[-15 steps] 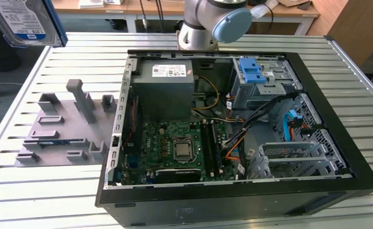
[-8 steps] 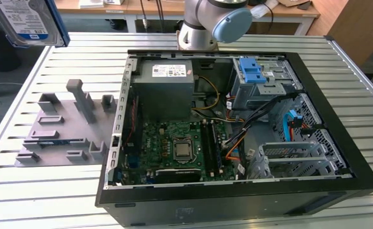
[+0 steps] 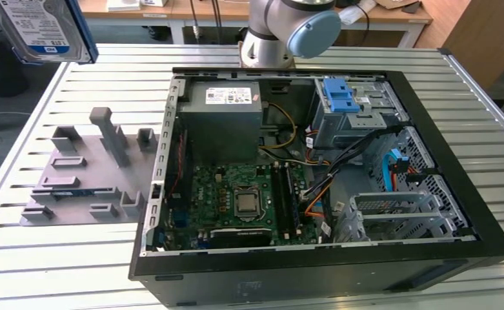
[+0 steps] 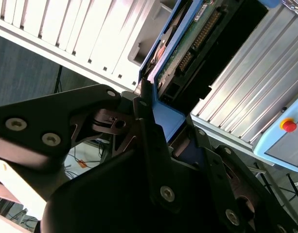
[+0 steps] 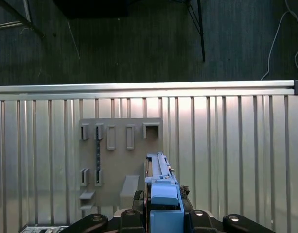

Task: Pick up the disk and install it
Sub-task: 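Pick up the disk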

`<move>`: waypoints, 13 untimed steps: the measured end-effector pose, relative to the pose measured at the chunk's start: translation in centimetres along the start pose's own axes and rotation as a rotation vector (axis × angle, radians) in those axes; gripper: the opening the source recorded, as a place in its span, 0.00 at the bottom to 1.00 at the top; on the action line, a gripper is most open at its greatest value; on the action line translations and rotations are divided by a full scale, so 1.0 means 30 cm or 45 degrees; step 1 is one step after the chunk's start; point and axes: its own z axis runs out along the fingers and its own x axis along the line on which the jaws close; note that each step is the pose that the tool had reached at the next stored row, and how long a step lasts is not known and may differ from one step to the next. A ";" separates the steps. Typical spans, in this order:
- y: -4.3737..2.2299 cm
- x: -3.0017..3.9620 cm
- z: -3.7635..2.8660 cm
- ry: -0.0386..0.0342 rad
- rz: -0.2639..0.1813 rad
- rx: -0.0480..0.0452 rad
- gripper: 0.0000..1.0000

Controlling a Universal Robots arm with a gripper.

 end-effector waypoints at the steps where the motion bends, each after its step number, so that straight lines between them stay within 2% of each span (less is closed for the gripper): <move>1: -0.002 0.000 0.000 0.0000 0.000 0.000 0.36; 13: -0.040 -0.001 0.000 0.0000 0.000 0.000 0.36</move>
